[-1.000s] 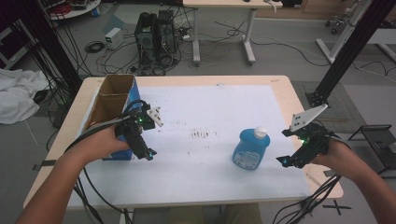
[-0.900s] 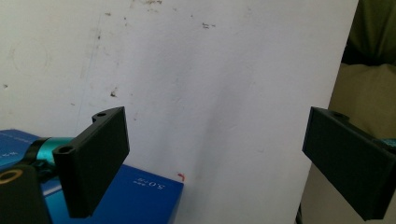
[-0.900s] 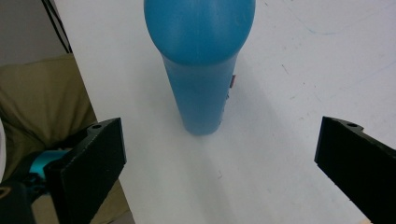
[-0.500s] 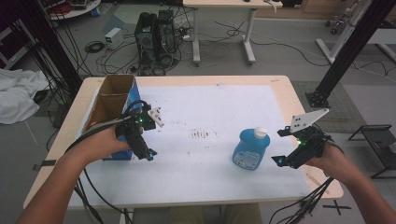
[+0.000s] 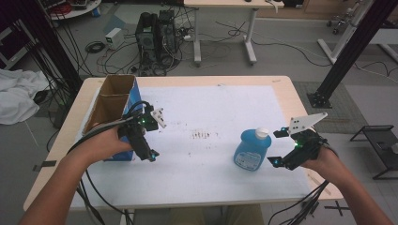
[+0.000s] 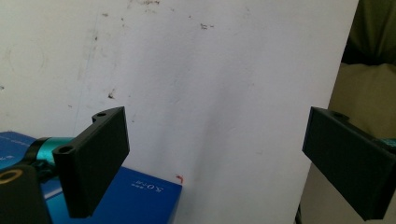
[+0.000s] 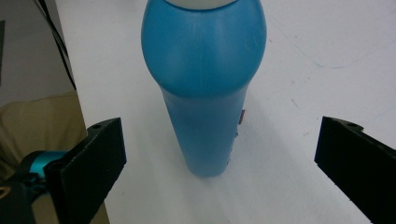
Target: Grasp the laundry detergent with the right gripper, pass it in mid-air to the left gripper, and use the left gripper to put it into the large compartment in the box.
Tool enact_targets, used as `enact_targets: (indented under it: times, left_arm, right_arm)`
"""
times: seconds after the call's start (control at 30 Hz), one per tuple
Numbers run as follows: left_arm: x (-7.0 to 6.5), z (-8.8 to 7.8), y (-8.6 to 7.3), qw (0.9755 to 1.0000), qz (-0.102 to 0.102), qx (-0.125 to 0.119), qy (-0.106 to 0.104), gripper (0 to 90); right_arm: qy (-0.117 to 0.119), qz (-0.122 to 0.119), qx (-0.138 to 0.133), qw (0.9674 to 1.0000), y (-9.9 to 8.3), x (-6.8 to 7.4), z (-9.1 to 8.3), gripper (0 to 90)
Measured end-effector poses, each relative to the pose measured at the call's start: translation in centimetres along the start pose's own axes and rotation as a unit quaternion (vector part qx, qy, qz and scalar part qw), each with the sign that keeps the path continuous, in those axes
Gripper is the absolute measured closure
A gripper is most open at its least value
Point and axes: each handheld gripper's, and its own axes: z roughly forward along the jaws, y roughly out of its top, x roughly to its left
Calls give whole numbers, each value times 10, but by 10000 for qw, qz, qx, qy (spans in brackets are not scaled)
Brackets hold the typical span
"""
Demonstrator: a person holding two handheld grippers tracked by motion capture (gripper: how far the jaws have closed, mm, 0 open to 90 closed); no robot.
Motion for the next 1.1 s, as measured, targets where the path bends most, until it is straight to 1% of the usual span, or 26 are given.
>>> enact_targets:
  times: [0.23,0.27,0.33,0.37,0.4,0.47,0.5,0.53,0.57,0.6,0.63,0.67,0.7,0.73,0.77,0.8,0.93,1.07,1.1]
  left_arm:
    - [0,-1,-1,10000,0,9,5,72]
    - [-1,-1,-1,10000,-34,-32,8,72]
    - [-1,-1,-1,10000,-44,-25,-4,72]
    - [-2,0,-2,9999,-119,-87,-2,72]
    - [0,-1,-2,10000,-21,-2,-2,72]
    - [0,0,-2,10000,-23,-4,-6,72]
    - [0,0,-2,10000,-12,5,-6,72]
    - [0,0,-2,10000,-9,8,-8,72]
    - [0,0,-2,10000,-9,8,-8,72]
    - [-1,1,-2,10000,-78,-61,6,72]
    - [-1,1,-2,10000,-78,-61,6,72]
    - [0,0,-2,10000,-26,10,-6,72]
    - [0,0,-2,10000,-17,10,7,72]
    - [-1,1,-3,9999,-126,-69,9,72]
    - [-1,1,-3,9999,-126,-69,9,72]
    - [1,0,-3,10000,-26,14,16,72]
    - [1,1,-3,10000,-53,16,-9,72]
    - [1,1,-3,10000,-38,30,-25,72]
    - [1,1,-3,10000,-44,32,-16,72]
  right_arm:
    - [-4,14,-126,9999,1,1,5,10]
    - [25,6,-149,9999,1,1,7,9]
    - [6,13,-166,9999,1,1,7,9]
    - [30,17,-169,9999,0,1,8,9]
    - [31,44,-198,9998,0,1,11,9]
    - [57,54,-220,9997,-1,1,13,10]
    - [78,38,-212,9997,-2,0,15,9]
    - [80,-35,-211,9997,-3,-1,16,10]
    - [80,-35,-211,9997,-3,-1,16,10]
    - [95,43,-233,9997,-4,0,18,10]
    - [95,43,-233,9997,-4,0,18,10]
    - [104,22,-252,9996,-4,-1,20,9]
    - [85,55,-261,9996,-5,-1,22,9]
    - [78,59,-266,9996,-5,-1,22,9]
    - [78,59,-266,9996,-5,-1,22,9]
    - [70,48,-332,9994,-5,-2,25,10]
    - [84,130,-377,9992,-6,-1,27,9]
    - [54,116,-408,9991,-8,-2,31,9]
    - [50,147,-407,9990,-9,-1,32,10]
